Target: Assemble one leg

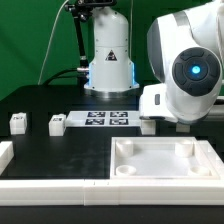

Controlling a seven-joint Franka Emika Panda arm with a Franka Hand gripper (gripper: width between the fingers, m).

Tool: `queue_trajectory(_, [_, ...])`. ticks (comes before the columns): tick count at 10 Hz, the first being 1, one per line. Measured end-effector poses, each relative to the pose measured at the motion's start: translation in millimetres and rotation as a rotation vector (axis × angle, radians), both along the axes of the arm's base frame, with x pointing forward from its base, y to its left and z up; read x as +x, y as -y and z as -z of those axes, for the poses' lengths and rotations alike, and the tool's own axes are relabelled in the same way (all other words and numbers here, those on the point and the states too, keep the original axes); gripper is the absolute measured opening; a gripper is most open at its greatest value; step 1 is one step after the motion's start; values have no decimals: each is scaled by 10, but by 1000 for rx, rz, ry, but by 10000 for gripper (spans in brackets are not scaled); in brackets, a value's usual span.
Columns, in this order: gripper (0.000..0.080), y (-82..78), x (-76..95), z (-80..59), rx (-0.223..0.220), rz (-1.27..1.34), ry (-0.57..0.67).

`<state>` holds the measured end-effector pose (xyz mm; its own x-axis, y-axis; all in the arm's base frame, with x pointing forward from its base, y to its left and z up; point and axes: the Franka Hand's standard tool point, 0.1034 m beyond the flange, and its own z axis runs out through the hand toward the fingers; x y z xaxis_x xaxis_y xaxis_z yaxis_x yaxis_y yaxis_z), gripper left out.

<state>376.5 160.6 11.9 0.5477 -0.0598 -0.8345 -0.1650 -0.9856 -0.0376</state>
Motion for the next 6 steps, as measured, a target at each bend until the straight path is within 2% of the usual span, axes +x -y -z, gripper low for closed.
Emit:
queue_trajectory(4, [649, -30, -11, 53, -3, -5, 20])
queue_trajectory(6, [392, -32, -14, 53, -3, -6, 20])
